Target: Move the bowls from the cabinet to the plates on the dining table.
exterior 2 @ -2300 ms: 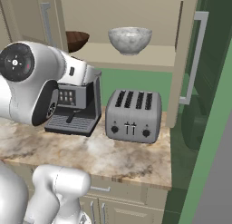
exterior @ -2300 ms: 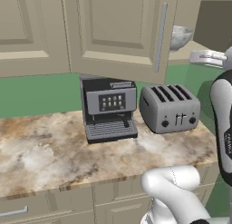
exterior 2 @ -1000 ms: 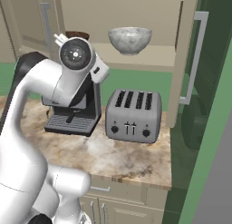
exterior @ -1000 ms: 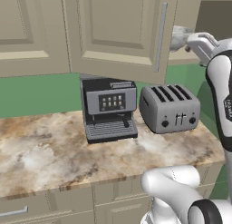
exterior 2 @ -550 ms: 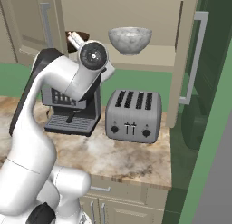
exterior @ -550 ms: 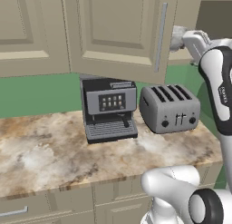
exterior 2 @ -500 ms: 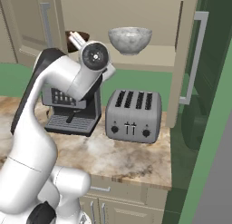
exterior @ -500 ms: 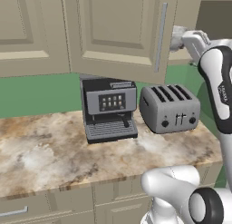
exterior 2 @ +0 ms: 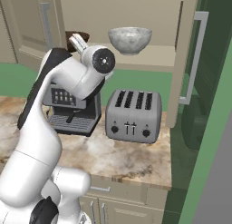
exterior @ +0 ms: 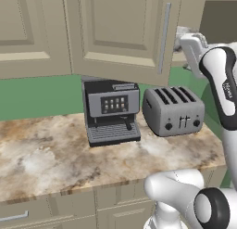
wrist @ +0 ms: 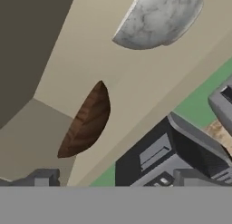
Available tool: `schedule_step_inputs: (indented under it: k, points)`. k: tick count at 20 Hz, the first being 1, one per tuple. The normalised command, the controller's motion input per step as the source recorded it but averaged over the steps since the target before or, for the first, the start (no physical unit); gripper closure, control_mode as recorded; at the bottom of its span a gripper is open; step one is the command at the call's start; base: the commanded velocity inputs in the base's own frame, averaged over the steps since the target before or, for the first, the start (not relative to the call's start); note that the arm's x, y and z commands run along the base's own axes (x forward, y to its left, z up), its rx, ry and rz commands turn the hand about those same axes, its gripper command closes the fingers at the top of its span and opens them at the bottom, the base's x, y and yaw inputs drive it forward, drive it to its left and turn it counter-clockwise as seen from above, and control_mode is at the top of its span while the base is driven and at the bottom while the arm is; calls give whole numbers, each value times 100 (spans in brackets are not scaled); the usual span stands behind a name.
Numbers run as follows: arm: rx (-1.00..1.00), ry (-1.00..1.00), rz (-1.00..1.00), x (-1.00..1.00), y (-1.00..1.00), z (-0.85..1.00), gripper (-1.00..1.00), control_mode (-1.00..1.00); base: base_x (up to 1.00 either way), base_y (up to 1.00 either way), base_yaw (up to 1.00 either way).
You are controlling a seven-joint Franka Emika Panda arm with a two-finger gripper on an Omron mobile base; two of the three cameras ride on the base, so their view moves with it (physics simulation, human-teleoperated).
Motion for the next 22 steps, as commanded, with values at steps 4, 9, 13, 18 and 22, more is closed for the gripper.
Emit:
schedule_step_inputs:
  k: [4, 9, 13, 18, 22]
  points:
    - [0, 0, 9, 0, 48, 0, -100, -100, 0, 0, 0]
    - [0, 0, 8, 2, 46, 0, -100, -100, 0, 0, 0]
    - [0, 0, 9, 0, 45, 0, -100, -100, 0, 0, 0]
    - [0, 0, 11, 0, 71, -1, -100, -100, 0, 0, 0]
    - [-2, 0, 12, -6, 99, -3, -100, -100, 0, 0, 0]
